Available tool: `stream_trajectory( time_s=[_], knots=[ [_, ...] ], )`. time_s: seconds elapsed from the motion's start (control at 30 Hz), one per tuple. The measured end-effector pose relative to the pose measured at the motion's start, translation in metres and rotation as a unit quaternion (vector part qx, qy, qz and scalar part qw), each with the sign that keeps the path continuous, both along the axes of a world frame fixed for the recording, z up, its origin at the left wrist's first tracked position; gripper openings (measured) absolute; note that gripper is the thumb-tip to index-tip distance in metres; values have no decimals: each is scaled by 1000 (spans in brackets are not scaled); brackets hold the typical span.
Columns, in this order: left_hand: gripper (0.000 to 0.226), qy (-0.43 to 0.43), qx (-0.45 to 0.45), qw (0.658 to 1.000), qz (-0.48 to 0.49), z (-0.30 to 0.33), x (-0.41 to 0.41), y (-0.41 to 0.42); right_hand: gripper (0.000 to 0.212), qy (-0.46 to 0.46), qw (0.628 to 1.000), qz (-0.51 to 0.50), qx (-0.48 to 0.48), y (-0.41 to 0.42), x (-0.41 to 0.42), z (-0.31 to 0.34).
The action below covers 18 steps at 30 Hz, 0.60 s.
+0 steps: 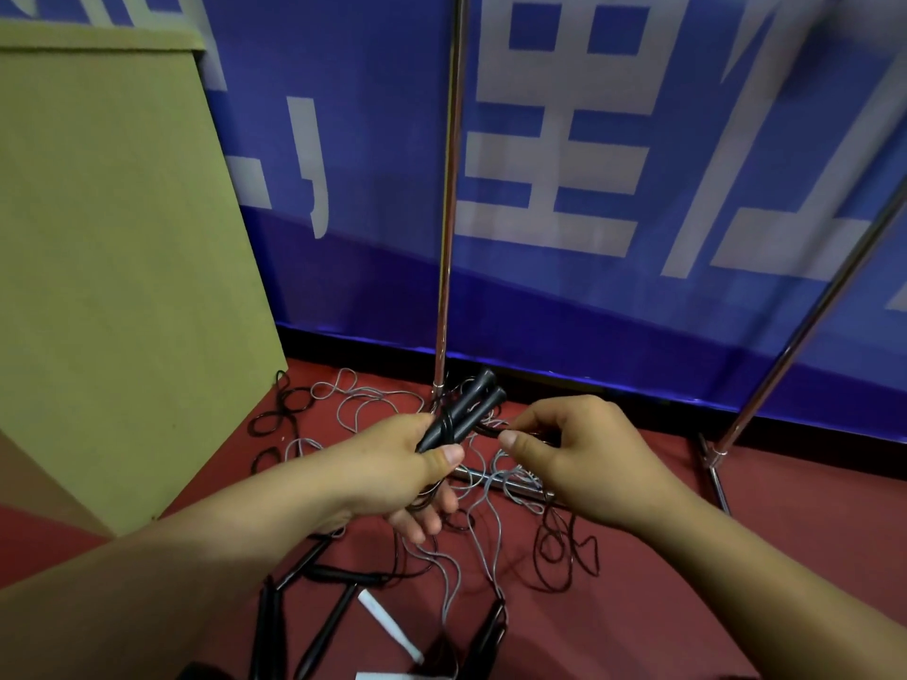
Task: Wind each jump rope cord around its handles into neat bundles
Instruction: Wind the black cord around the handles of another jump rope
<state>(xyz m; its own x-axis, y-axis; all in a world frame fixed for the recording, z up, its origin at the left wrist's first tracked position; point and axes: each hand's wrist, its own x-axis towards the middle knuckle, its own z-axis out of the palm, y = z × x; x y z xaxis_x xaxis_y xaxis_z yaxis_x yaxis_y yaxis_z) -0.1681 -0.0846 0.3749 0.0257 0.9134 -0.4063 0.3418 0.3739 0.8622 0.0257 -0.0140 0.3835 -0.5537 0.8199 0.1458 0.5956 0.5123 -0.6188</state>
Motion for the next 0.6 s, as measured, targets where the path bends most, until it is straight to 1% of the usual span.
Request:
stream_trajectory(
  time_s=[0.1, 0.2, 0.27, 0.33, 0.37, 0.43, 0.5, 0.53, 0.6],
  knots=[
    [15, 36, -12, 999, -14, -3, -2, 1, 10, 10, 999, 8, -30, 1, 0, -2],
    [14, 79, 7, 996, -34, -4, -3, 3, 7, 8, 997, 36, -62, 1, 0, -3],
    [14, 86, 18, 996, -30, -4, -2, 4, 7, 5, 996, 57, -64, 0, 0, -2],
    [13, 98, 31, 995, -14, -5, 0, 5, 8, 0, 996, 80, -45, -3, -1, -2],
    [13, 121, 42, 992, -10, -7, 1, 7, 8, -10, 995, 92, -27, -6, -3, -3],
    [12, 189, 61, 980, -14, -11, 3, 11, 11, -32, 993, 111, 3, -11, -6, -8],
    [13, 269, 73, 960, -22, -14, 4, 14, 13, -51, 990, 126, 29, -17, -8, -12],
    [13, 289, 73, 954, -25, -15, 4, 16, 13, -58, 989, 130, 42, -19, -8, -13],
    [12, 277, 71, 958, -32, -17, 4, 19, 13, -64, 989, 123, 60, -19, -7, -13]
  ],
)
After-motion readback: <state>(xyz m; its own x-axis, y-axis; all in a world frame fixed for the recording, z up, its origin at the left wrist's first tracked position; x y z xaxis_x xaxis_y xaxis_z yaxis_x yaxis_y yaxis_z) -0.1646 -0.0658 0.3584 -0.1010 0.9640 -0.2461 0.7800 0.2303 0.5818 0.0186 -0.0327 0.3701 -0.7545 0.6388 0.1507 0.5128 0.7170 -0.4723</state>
